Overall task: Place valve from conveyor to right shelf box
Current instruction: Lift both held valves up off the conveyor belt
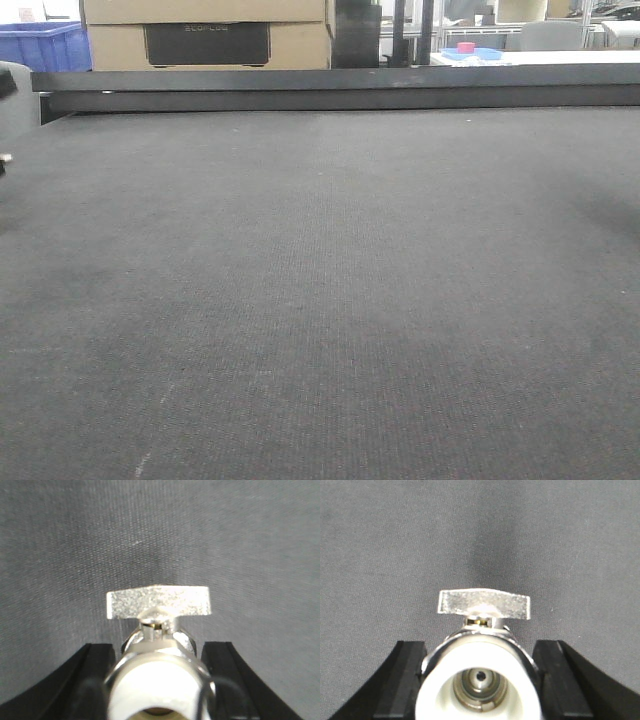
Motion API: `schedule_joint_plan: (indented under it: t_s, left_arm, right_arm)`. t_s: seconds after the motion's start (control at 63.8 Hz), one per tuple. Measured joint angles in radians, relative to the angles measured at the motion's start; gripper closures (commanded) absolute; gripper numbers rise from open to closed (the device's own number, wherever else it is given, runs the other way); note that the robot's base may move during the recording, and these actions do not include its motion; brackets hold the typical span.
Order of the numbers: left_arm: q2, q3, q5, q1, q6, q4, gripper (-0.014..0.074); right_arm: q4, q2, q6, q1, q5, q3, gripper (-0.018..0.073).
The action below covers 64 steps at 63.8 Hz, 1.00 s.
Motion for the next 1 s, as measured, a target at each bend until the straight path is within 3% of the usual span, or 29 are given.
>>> schedule_joint_plan:
  t_s: [0.548, 1.003]
  left_arm:
    - [-0.478, -0.08, 0.058, -0.059, -0.004, -0.029, 0.0708]
    - [-0.561, -0.082, 0.054, -0.059, -0.026, -0.026, 0.0708]
  right_arm:
    - [0.028, -0.117, 0.0, 0.0, -0.001, -0.105, 0.0713]
    - [0.028, -0.12, 0.0, 0.0, -0.006, -0.197, 0.0713]
